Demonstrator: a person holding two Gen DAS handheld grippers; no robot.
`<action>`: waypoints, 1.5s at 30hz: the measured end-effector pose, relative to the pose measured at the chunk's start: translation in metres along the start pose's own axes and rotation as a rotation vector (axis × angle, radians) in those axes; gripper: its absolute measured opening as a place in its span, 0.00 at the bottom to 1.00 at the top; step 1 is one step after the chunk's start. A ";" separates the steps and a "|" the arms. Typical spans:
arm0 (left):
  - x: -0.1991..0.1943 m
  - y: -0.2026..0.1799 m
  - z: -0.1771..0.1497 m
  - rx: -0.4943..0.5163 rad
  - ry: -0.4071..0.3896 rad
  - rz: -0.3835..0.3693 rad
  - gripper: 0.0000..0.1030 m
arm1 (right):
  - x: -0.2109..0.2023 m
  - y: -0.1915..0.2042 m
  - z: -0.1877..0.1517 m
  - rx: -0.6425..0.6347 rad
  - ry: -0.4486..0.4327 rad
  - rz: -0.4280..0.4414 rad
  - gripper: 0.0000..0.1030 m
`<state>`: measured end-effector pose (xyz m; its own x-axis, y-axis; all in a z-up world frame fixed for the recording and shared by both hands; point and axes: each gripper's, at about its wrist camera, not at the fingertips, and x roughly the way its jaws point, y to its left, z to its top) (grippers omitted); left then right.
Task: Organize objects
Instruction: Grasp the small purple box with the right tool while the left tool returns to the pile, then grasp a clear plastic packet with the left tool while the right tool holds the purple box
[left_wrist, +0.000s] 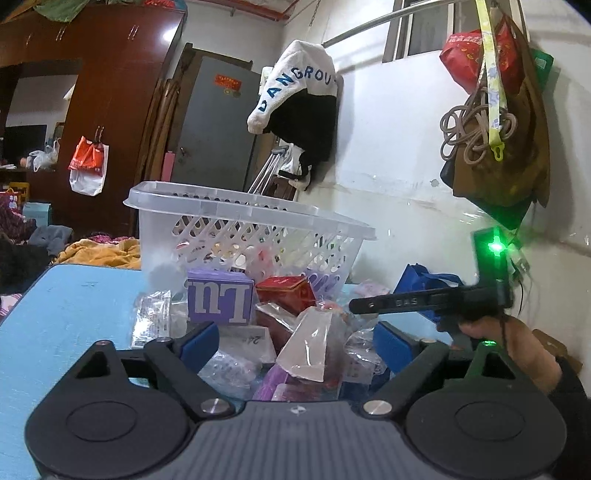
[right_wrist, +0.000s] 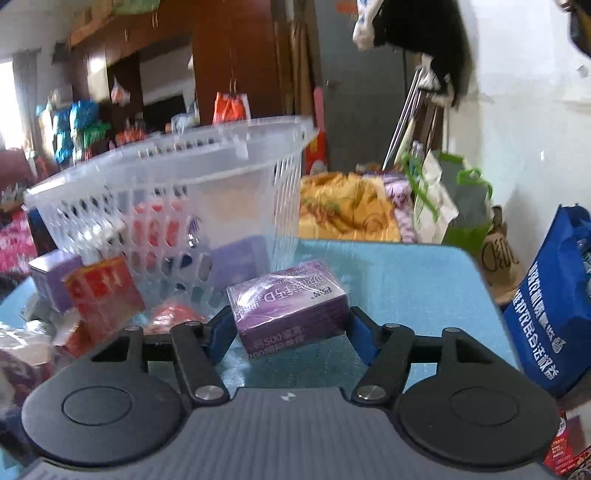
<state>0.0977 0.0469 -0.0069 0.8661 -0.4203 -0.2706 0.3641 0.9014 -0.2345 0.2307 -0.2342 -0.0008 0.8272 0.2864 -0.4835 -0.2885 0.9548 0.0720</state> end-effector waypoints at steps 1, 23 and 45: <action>0.001 -0.001 0.000 0.001 0.002 -0.006 0.84 | -0.007 0.002 -0.003 0.003 -0.019 0.009 0.65; 0.005 0.010 -0.002 -0.074 -0.012 -0.061 0.36 | -0.037 0.026 -0.014 -0.065 -0.130 0.049 0.65; 0.020 -0.005 -0.012 0.035 0.021 -0.009 0.41 | -0.035 0.023 -0.015 -0.055 -0.134 0.067 0.66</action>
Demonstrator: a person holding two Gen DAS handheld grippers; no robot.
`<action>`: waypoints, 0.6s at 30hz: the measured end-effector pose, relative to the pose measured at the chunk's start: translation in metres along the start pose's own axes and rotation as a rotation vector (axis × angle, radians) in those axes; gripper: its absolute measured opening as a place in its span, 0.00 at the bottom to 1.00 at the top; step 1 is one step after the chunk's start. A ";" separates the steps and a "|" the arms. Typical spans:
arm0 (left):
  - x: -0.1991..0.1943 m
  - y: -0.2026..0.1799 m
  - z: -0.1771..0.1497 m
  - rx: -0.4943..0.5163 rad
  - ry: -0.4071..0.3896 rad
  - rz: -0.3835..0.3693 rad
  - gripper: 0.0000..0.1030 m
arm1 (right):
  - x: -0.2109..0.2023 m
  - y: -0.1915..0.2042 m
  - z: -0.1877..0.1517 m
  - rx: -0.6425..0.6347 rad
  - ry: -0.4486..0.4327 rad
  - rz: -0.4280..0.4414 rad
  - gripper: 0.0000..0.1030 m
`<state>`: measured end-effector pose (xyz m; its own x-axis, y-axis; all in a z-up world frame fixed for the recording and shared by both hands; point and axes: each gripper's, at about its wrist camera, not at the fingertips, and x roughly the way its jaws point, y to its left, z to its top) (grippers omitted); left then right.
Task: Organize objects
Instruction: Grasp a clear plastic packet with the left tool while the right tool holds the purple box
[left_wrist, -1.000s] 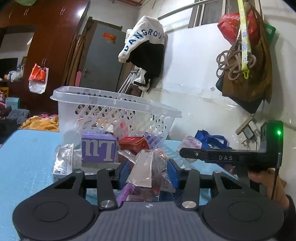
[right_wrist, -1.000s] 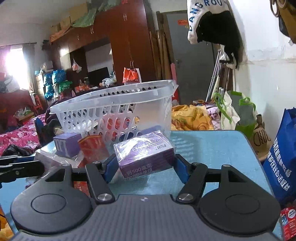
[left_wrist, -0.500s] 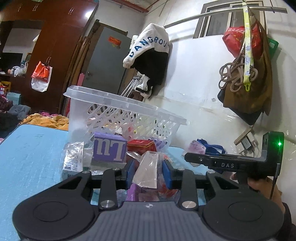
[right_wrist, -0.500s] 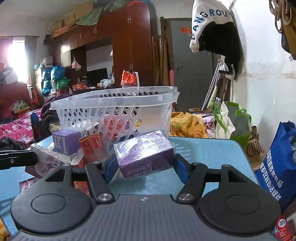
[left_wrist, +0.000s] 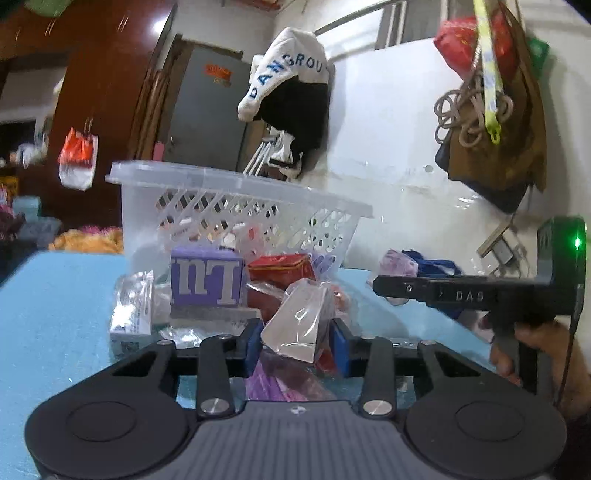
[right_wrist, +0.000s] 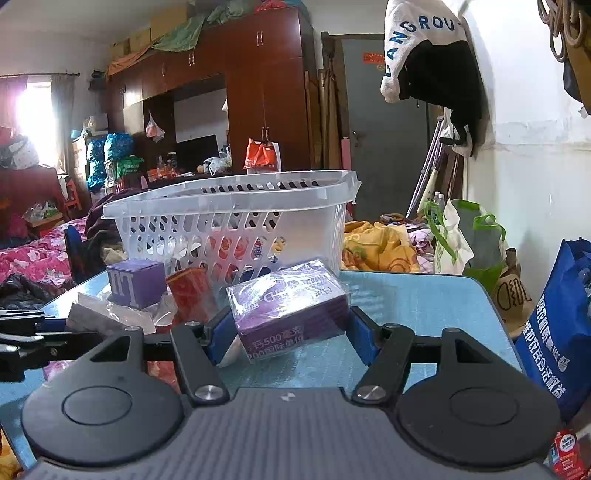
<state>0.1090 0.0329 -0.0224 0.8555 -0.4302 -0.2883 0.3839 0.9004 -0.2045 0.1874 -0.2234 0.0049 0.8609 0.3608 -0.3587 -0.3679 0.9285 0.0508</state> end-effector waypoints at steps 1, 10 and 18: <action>-0.004 -0.003 0.000 0.016 -0.024 0.016 0.41 | 0.000 -0.001 0.000 0.003 -0.002 0.002 0.66; -0.029 -0.004 0.003 0.040 -0.129 0.022 0.41 | -0.002 -0.001 0.000 -0.003 -0.015 0.002 0.66; -0.032 0.002 0.002 0.022 -0.137 0.024 0.41 | -0.005 -0.002 0.000 -0.001 -0.034 0.003 0.66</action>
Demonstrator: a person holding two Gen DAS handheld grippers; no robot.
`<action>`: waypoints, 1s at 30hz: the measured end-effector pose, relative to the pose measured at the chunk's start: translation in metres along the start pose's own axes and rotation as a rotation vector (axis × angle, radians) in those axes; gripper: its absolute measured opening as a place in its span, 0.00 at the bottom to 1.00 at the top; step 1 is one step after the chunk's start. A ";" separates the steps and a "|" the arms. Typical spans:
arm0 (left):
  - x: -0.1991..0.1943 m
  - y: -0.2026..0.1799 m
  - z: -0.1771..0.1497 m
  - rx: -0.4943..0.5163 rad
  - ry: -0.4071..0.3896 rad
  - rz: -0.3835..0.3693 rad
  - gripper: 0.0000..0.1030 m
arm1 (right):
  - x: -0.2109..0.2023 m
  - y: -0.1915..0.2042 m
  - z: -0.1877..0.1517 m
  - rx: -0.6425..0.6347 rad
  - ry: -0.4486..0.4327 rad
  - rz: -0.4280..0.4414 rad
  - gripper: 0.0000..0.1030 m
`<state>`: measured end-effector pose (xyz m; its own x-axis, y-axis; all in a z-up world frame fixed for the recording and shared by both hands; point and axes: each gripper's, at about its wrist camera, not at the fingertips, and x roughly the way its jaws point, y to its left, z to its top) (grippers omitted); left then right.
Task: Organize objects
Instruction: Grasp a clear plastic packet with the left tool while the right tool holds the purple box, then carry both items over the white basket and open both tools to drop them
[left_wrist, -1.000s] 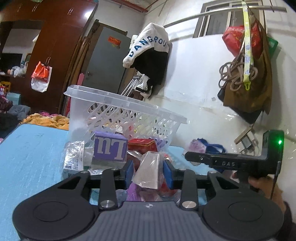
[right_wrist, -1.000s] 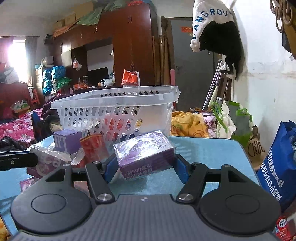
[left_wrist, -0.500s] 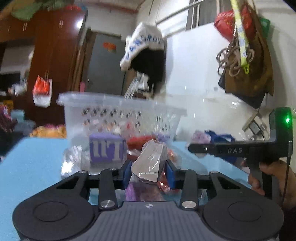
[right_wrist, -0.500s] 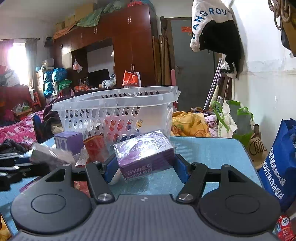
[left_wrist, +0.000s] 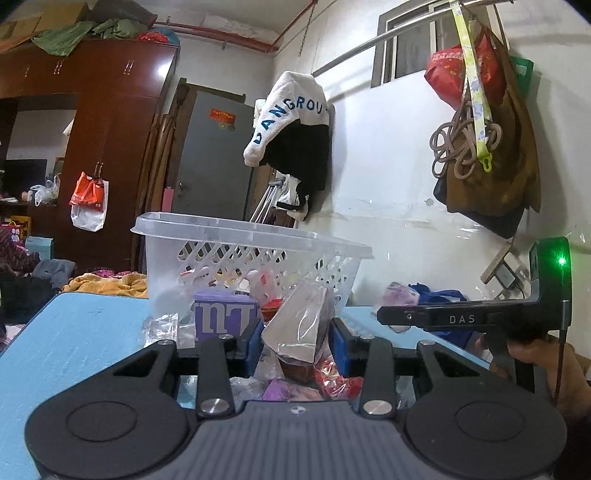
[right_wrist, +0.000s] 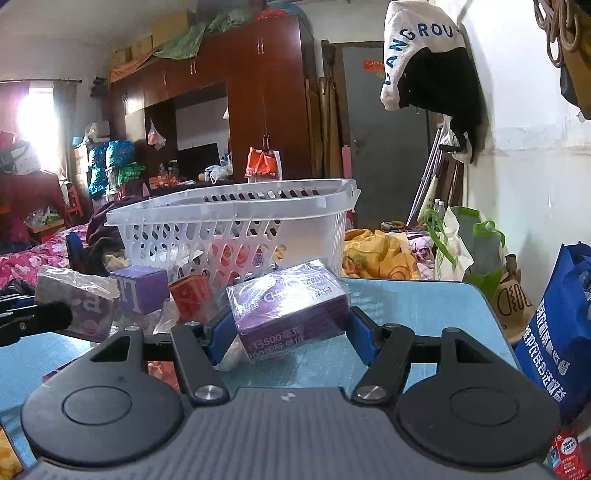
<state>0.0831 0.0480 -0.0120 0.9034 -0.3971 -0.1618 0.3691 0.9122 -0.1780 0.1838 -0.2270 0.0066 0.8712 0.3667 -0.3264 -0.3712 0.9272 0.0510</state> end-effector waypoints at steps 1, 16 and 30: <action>0.000 0.001 0.000 -0.002 0.001 -0.005 0.41 | -0.001 0.000 0.000 0.001 -0.004 -0.001 0.66; -0.013 0.002 0.004 -0.016 -0.059 -0.049 0.41 | -0.035 0.010 0.003 -0.016 -0.175 0.019 0.65; 0.083 0.029 0.133 -0.140 0.002 0.034 0.42 | 0.048 0.048 0.121 -0.207 -0.120 -0.018 0.66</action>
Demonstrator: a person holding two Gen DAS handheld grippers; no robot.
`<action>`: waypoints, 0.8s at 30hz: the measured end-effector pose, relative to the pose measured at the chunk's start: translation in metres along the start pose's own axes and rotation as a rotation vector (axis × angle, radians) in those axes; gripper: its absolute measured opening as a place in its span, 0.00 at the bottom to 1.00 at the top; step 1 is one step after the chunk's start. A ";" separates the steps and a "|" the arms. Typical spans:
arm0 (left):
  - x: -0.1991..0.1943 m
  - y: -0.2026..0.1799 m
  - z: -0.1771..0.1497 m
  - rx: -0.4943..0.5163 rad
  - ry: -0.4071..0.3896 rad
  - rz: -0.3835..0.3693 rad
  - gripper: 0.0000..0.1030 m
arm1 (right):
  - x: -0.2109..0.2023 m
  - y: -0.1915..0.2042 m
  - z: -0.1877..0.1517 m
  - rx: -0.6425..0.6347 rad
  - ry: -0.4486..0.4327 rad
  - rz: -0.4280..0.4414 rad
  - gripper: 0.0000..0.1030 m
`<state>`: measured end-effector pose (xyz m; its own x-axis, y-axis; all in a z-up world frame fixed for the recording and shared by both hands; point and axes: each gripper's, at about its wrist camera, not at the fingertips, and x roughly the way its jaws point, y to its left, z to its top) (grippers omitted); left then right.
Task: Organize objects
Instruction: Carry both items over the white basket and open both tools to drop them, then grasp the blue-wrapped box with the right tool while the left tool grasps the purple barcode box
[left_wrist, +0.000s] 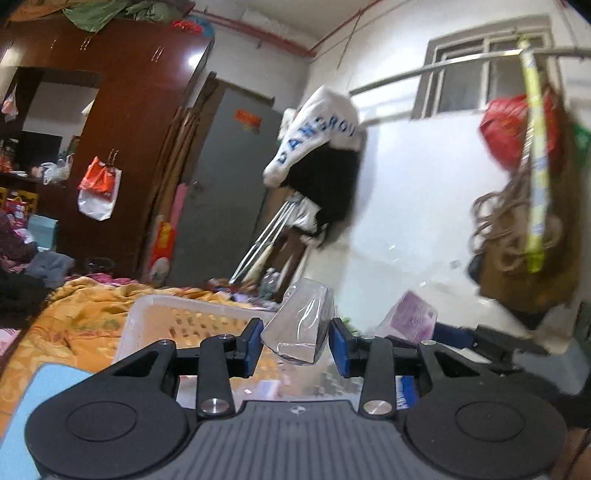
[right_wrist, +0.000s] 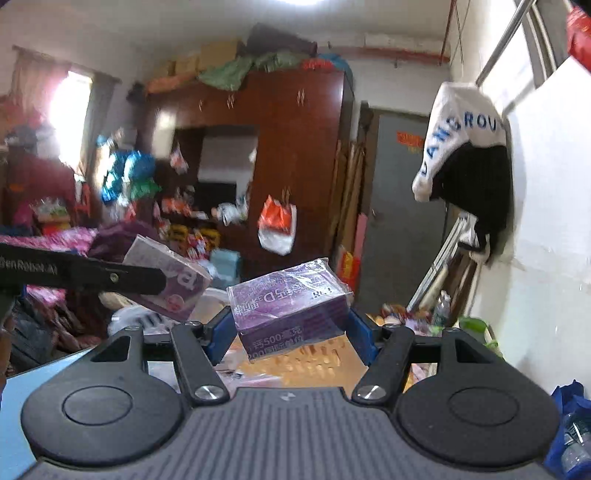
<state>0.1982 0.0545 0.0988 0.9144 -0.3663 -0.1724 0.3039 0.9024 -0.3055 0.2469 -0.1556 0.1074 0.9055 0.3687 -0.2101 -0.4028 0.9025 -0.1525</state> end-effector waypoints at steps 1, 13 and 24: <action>0.012 0.002 0.001 -0.001 0.015 0.018 0.46 | 0.009 0.000 0.000 -0.001 0.019 -0.007 0.67; -0.034 0.006 -0.047 0.040 0.012 0.094 0.84 | -0.052 -0.003 -0.077 0.193 0.091 -0.004 1.00; -0.111 -0.018 -0.159 0.163 0.034 0.067 0.84 | -0.100 0.035 -0.157 0.134 0.170 0.094 0.99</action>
<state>0.0489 0.0432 -0.0252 0.9255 -0.3087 -0.2196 0.2841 0.9490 -0.1367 0.1220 -0.1958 -0.0282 0.8246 0.4201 -0.3788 -0.4529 0.8916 0.0031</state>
